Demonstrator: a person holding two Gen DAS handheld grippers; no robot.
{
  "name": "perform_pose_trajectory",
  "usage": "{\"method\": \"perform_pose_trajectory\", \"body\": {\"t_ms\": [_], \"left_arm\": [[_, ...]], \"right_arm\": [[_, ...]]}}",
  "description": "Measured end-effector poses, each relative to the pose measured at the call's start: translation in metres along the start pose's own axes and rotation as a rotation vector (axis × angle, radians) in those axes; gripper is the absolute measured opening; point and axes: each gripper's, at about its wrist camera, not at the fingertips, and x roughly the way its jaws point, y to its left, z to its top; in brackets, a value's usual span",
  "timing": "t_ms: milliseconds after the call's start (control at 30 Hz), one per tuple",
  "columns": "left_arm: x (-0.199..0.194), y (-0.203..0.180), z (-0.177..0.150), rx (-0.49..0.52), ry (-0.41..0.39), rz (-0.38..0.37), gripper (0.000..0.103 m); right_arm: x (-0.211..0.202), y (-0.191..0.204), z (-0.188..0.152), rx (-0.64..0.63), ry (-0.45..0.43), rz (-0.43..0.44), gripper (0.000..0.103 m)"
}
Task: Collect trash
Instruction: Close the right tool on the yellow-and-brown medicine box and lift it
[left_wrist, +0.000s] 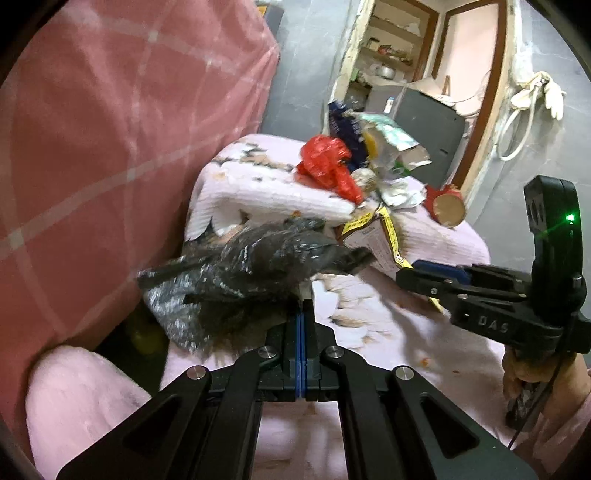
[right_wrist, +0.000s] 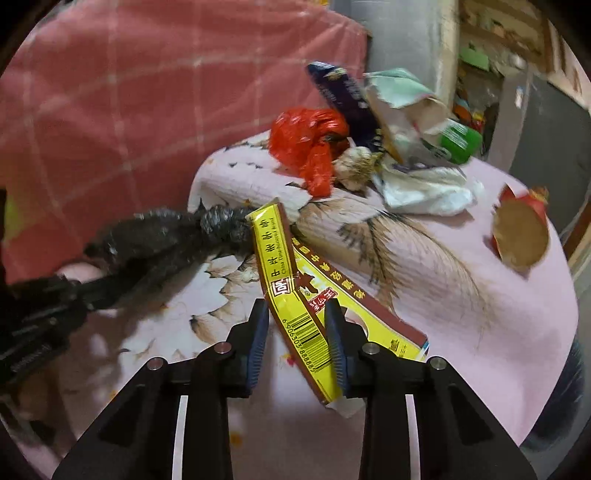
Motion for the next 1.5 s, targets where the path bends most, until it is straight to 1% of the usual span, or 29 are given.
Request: {"method": "perform_pose_trajectory", "body": {"t_ms": [100,200,267,333,433,467,500,567,633,667,733,767,833,933,1000,1067,1100,1133,1200,1400,1467,1500], "left_arm": [[-0.007,-0.012,0.001,0.034,-0.039,-0.007,0.000],[-0.006,-0.023,0.001,0.061,-0.027,-0.029,0.000],[-0.003,-0.028,-0.003,0.066,-0.006,-0.058,0.000],[-0.002,-0.030,-0.005,0.074,0.004,-0.058,0.000],[-0.005,-0.030,-0.008,0.080,-0.005,-0.054,0.000],[-0.008,-0.029,-0.009,0.078,-0.012,-0.058,0.000],[-0.010,-0.029,-0.009,0.080,-0.016,-0.063,0.000],[-0.016,-0.028,-0.012,0.085,-0.023,-0.065,0.008],[-0.021,-0.027,-0.014,0.081,-0.031,-0.063,0.036],[-0.025,-0.025,-0.015,0.074,-0.045,-0.062,0.039],[-0.033,-0.024,-0.016,0.068,-0.070,-0.050,0.039],[-0.033,-0.024,-0.015,0.073,-0.074,-0.028,0.039],[-0.031,-0.022,-0.013,0.084,-0.084,0.011,0.039],[-0.018,-0.017,-0.005,0.098,-0.066,0.071,0.039],[-0.009,-0.012,0.000,0.109,-0.050,0.084,0.039],[0.000,-0.008,0.006,0.124,-0.028,0.090,0.040],[0.004,-0.006,0.008,0.129,-0.019,0.091,0.042],[0.008,-0.004,0.011,0.133,-0.008,0.091,0.047],[0.016,0.000,0.016,0.134,0.007,0.085,0.050],[0.037,0.002,0.030,0.163,0.056,0.068,0.050],[0.045,0.002,0.033,0.157,0.090,0.051,0.046],[0.048,0.001,0.034,0.152,0.099,0.046,0.034]], "right_arm": [[-0.019,-0.009,-0.009,0.073,-0.038,0.029,0.022],[-0.029,-0.019,-0.017,0.128,-0.054,0.035,0.020],[-0.034,-0.027,-0.021,0.182,-0.067,0.046,0.020],[-0.040,-0.040,-0.027,0.264,-0.091,0.054,0.020],[-0.043,-0.057,-0.032,0.359,-0.124,0.073,0.020],[-0.046,-0.061,-0.032,0.366,-0.128,0.069,0.020],[-0.047,-0.063,-0.032,0.363,-0.137,0.046,0.020],[-0.045,-0.063,-0.031,0.350,-0.130,0.013,0.021],[-0.042,-0.063,-0.032,0.339,-0.121,0.008,0.023],[-0.042,-0.063,-0.034,0.334,-0.116,0.005,0.023],[-0.036,-0.060,-0.036,0.302,-0.080,-0.024,0.023],[-0.033,-0.063,-0.038,0.310,-0.061,-0.011,0.023],[-0.032,-0.066,-0.037,0.315,-0.057,-0.005,0.024],[-0.027,-0.067,-0.038,0.319,-0.027,-0.006,0.024],[-0.025,-0.066,-0.038,0.318,-0.018,-0.012,0.024],[-0.024,-0.066,-0.038,0.316,-0.019,-0.015,0.024],[-0.023,-0.067,-0.038,0.320,-0.017,-0.014,0.024],[-0.023,-0.067,-0.037,0.325,-0.017,-0.013,0.025],[-0.022,-0.067,-0.037,0.328,-0.017,-0.012,0.025],[-0.022,-0.068,-0.036,0.342,-0.023,0.003,0.025],[-0.022,-0.069,-0.037,0.349,-0.027,0.011,0.024],[-0.023,-0.069,-0.037,0.352,-0.032,0.019,0.021]]}}
